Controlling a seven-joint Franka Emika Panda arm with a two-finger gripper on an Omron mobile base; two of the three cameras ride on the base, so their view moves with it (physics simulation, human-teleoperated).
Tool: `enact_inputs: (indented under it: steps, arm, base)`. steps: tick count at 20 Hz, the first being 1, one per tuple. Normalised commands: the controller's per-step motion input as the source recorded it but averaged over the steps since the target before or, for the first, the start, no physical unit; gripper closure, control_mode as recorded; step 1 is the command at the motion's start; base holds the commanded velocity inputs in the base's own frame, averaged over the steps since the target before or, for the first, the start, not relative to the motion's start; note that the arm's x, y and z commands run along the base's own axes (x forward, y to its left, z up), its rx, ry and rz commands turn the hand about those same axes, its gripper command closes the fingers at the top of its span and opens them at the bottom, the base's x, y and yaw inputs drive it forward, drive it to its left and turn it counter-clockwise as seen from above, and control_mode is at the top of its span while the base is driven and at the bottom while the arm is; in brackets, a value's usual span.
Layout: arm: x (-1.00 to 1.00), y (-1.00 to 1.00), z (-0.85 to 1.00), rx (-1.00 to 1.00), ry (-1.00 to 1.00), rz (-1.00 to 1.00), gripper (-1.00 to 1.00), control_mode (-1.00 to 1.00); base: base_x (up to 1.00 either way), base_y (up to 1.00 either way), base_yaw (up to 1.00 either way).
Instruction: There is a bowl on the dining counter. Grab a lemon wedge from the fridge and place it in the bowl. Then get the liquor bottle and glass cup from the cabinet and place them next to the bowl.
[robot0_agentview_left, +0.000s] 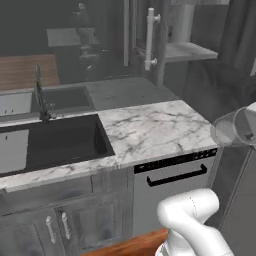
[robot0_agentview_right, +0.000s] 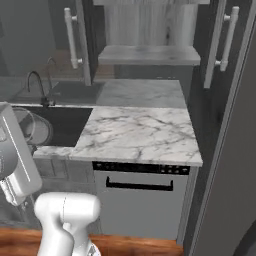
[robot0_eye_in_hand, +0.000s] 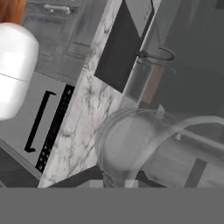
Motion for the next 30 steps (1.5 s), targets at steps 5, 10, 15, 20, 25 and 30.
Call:
enact_inputs:
  steps: [5,10,15,20,25,30]
  arm:
    - [0.00,0.00,0.00,0.00,0.00,0.00,1.00,1.00]
    - [0.00,0.00,0.00,0.00,0.00,0.00,1.00,1.00]
    - [0.00,0.00,0.00,0.00,0.00,0.00,1.00,1.00]
    - [0.00,0.00,0.00,0.00,0.00,0.00,1.00,1.00]
    - [0.00,0.00,0.00,0.00,0.00,0.00,1.00,1.00]
    - [0.00,0.00,0.00,0.00,0.00,0.00,1.00,1.00]
  base:
    - [-0.59,0.58,-0.46]
    - [-0.59,0.27,-0.58]
    - [-0.53,0.15,-0.64]
    - [-0.43,0.10,-0.67]
    - [-0.33,0.03,-0.68]
    - [-0.03,-0.01,-0.70]
